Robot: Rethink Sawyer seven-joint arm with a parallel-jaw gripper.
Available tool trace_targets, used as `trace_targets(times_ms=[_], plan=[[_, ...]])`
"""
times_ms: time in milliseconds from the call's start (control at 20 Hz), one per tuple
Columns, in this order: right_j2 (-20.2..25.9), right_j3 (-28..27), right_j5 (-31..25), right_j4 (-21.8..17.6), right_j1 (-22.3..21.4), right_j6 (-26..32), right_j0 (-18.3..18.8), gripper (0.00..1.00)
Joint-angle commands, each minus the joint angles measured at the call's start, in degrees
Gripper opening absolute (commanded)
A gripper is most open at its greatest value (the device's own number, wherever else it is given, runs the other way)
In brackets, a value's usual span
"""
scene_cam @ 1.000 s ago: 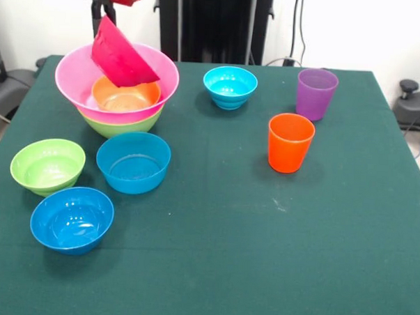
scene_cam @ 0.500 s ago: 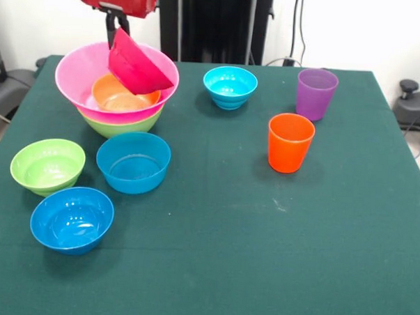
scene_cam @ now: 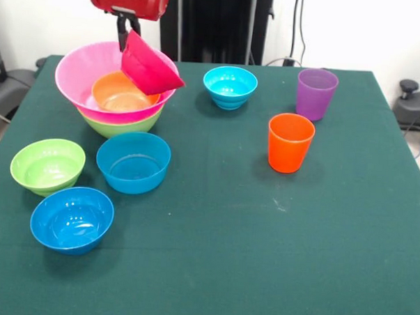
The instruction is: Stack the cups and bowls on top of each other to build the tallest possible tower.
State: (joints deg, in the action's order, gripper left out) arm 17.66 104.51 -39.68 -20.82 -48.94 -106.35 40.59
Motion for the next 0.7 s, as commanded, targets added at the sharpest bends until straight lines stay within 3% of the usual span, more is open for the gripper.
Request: trace_targets(times_ms=[50,700], plan=[[4.72,2.47,4.2,-4.68,2.02,7.06,0.07,1.0],[3.36,0.87,2.85,-6.44,2.06,5.25,-1.69,1.0]])
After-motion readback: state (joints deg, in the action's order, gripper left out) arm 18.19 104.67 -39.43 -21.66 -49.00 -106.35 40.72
